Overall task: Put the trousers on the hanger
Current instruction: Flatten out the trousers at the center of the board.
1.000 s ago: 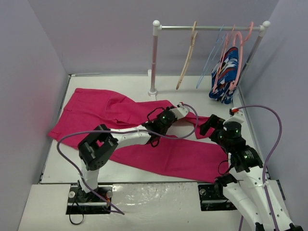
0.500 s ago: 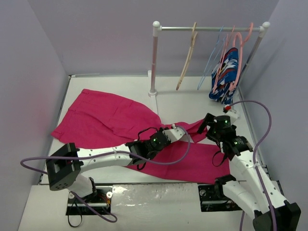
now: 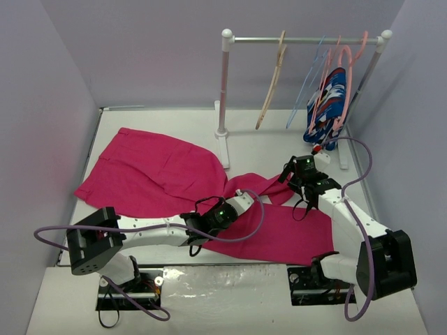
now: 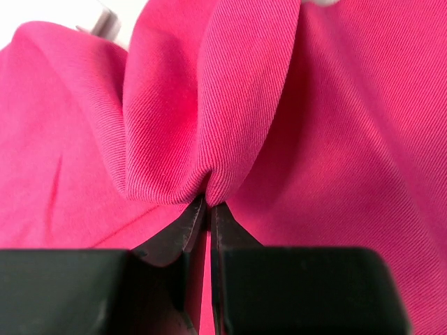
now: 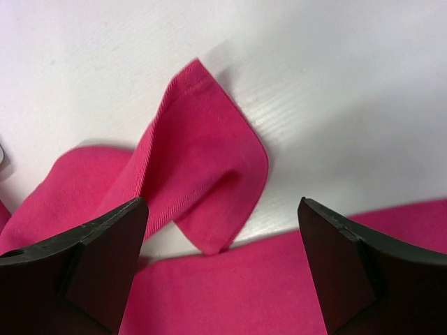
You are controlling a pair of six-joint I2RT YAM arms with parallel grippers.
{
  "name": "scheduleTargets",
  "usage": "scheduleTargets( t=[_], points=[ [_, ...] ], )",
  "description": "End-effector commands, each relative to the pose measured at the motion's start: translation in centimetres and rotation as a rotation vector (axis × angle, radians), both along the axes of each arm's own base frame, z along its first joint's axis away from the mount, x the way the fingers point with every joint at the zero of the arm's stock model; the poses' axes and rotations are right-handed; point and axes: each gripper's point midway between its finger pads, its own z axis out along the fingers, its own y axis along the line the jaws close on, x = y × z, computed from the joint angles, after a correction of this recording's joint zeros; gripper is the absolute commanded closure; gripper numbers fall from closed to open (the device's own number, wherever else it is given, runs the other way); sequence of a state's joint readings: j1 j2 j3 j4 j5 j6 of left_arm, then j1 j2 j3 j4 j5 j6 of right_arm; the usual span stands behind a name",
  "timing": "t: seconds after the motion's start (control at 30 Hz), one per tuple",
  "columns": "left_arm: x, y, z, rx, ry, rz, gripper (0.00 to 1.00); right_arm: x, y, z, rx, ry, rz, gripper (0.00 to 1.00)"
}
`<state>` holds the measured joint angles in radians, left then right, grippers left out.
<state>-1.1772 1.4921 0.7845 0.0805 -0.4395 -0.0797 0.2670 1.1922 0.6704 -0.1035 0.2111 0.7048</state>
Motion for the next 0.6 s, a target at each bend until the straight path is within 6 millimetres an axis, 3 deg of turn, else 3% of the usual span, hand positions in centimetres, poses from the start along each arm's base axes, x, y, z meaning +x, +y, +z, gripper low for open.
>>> scheduleTargets(
  t=[0.0, 0.3, 0.57],
  points=[
    [0.2, -0.9, 2.3, -0.096, -0.026, 0.028, 1.00, 4.8, 0.1, 3.0, -0.008, -0.150, -0.061, 0.17],
    [0.2, -0.9, 2.1, -0.094, -0.025, 0.029, 1.00, 7.3, 1.9, 2.0, -0.026, -0.136, -0.074, 0.29],
    [0.2, -0.8, 2.2, -0.100, -0.026, 0.035, 1.00, 8.1, 2.7, -0.8, -0.025, -0.075, -0.072, 0.43]
  ],
)
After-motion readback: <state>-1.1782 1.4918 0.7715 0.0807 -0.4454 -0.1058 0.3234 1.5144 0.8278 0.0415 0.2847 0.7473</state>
